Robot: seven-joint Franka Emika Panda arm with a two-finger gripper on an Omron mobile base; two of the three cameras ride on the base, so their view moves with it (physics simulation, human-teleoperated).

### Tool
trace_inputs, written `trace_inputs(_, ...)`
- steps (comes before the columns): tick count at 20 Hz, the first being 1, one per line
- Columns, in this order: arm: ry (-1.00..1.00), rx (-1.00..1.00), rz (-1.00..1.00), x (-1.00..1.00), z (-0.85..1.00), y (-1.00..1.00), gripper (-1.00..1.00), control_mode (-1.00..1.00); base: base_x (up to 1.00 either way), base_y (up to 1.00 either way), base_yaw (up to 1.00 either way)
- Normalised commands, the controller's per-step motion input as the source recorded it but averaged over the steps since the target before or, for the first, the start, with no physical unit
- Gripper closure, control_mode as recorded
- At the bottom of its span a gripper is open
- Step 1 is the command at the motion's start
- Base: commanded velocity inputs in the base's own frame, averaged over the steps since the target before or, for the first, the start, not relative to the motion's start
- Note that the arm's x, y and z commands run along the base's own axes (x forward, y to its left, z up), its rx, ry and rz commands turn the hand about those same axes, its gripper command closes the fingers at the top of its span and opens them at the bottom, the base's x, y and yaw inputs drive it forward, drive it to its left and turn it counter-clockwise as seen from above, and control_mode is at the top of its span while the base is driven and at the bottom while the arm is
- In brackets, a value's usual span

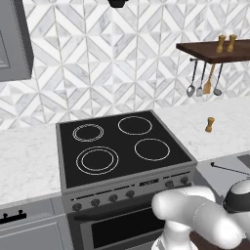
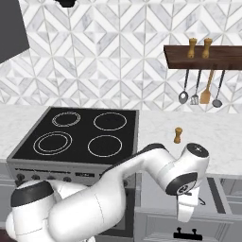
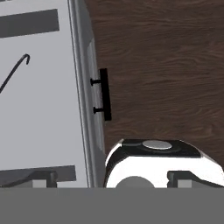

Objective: Pick the ladle from the drawer and place it on the counter.

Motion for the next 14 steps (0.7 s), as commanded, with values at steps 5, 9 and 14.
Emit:
trace_inputs(5, 0.03, 0.0, 0.0, 0.42, -0.83, 0.0, -1.0, -1.0, 0.0, 0.0, 0.0)
trace_inputs(9, 0.0, 0.0, 0.01, 0.08, -0.7, -0.15, -1.0, -1.0, 0.0, 0.0, 0.0)
trace_inputs(14, 0.0, 0.0, 0.05, 0.01, -0.41, -0.25, -1.0, -1.0, 0.0, 0.0, 0.0)
